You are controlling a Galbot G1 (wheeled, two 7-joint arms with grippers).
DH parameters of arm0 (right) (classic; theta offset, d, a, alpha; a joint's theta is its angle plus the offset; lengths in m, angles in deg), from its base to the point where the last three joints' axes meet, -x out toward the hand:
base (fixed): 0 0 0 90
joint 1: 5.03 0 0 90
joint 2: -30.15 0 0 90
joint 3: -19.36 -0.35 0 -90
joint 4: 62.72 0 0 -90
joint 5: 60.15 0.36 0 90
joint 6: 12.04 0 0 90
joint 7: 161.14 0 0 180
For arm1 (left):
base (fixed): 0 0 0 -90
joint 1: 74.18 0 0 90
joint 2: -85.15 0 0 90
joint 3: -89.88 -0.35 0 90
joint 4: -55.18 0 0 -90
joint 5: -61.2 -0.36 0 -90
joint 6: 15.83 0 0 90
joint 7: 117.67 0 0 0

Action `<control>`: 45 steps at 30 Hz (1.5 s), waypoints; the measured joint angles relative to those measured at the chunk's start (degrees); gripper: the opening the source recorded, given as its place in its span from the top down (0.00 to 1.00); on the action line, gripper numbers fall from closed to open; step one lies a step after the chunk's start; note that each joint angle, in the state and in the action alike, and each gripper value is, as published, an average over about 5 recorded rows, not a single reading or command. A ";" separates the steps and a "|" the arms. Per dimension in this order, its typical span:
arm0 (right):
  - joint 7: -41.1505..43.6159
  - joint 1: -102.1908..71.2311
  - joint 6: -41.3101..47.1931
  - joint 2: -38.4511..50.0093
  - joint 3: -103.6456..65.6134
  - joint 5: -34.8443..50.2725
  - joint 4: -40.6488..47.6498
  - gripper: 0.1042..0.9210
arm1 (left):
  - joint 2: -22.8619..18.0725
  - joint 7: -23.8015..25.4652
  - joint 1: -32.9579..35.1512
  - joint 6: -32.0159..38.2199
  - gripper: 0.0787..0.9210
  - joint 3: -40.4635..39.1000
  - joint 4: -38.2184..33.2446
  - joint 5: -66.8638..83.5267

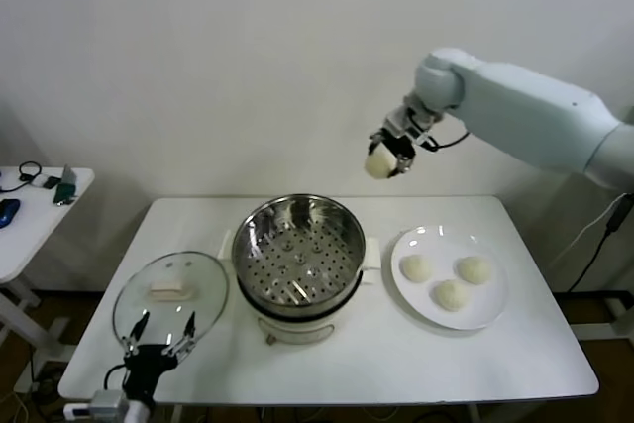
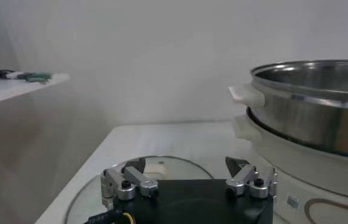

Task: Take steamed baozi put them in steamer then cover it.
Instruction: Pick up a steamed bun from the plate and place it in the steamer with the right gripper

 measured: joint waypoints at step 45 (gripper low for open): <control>-8.31 -15.66 -7.89 -16.19 3.08 -20.51 8.85 0.29 | -0.25 0.04 -0.45 0.52 0.12 0.62 -0.33 0.30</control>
